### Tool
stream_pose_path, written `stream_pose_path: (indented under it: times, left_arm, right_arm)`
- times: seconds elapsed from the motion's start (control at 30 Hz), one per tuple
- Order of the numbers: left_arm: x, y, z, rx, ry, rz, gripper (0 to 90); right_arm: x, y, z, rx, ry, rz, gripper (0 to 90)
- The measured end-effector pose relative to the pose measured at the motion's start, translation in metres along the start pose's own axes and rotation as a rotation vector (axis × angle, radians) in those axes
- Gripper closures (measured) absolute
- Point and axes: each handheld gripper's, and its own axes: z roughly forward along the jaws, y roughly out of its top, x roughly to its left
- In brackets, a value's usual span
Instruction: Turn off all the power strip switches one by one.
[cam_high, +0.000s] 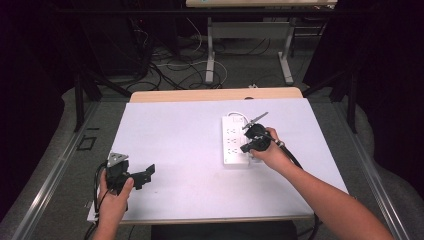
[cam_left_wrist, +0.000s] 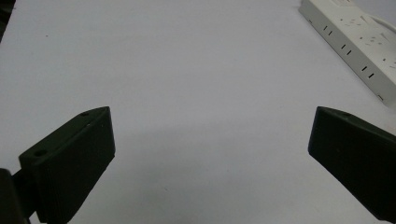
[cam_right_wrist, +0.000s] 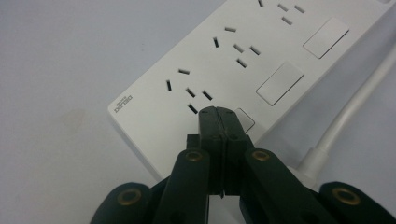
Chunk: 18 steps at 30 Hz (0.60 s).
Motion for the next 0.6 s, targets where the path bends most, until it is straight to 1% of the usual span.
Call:
stream_pose_path:
  times: [0.03, 0.1, 0.13, 0.17, 0.2, 0.23, 0.27, 0.3, 0.33, 0.37, 0.4, 0.43, 0.47, 0.5, 0.53, 0.6]
  left_arm:
    - [0.0, 0.001, -0.001, 0.002, 0.001, 0.002, 0.5]
    - [0.0, 0.002, -0.001, -0.001, -0.001, 0.007, 0.5]
    - [0.0, 0.002, -0.001, -0.005, -0.003, 0.005, 0.5]
    - [0.0, 0.002, 0.0, 0.0, -0.004, 0.005, 0.5]
    - [0.0, 0.002, 0.0, 0.004, -0.004, 0.006, 0.6]
    - [0.0, 0.002, 0.0, 0.006, -0.005, 0.008, 0.5]
    - [0.0, 0.002, 0.001, 0.009, -0.006, 0.009, 0.6]
    - [0.0, 0.002, 0.001, 0.009, -0.006, 0.007, 0.5]
    - [0.0, 0.002, 0.001, 0.009, -0.007, 0.008, 0.6]
    - [0.0, 0.002, 0.001, 0.01, -0.006, 0.007, 0.6]
    - [0.0, 0.002, 0.001, 0.011, -0.006, 0.009, 0.5]
    - [0.0, 0.001, 0.001, 0.006, -0.005, 0.006, 0.5]
    - [0.001, 0.001, 0.001, 0.005, -0.003, 0.007, 0.5]
    - [0.001, 0.001, 0.002, 0.005, -0.003, 0.008, 0.6]
    - [0.0, 0.001, 0.001, 0.006, -0.004, 0.007, 0.5]
    - [0.0, 0.001, 0.001, 0.007, -0.003, 0.007, 0.5]
  right_arm:
    - [-0.001, -0.001, 0.001, -0.044, 0.004, -0.005, 90.0]
    - [0.0, -0.001, -0.004, -0.026, 0.007, 0.0, 90.0]
    - [-0.001, -0.001, -0.008, 0.001, 0.012, -0.018, 90.0]
    - [0.0, -0.002, -0.008, -0.044, 0.008, -0.007, 90.0]
    - [0.001, -0.003, -0.01, -0.045, 0.008, 0.013, 90.0]
    - [0.0, -0.004, -0.011, -0.048, 0.01, -0.001, 90.0]
    - [0.001, -0.005, -0.013, -0.047, 0.004, 0.019, 90.0]
    - [0.0, -0.006, -0.014, -0.065, 0.019, 0.006, 90.0]
    - [0.001, -0.008, -0.016, -0.055, 0.011, 0.012, 89.7]
    - [0.0, -0.009, -0.018, -0.057, 0.013, 0.008, 88.5]
    - [0.001, -0.012, -0.017, -0.098, 0.02, 0.026, 87.4]
    - [0.0, -0.013, -0.02, -0.08, 0.015, 0.022, 87.2]
    - [0.0, -0.014, -0.022, -0.075, 0.013, 0.018, 86.7]
    - [-0.001, -0.016, -0.023, -0.088, 0.014, 0.01, 85.9]
    - [-0.001, -0.017, -0.026, -0.084, 0.003, 0.02, 84.6]
    - [-0.001, -0.021, -0.029, -0.098, -0.005, 0.027, 82.7]
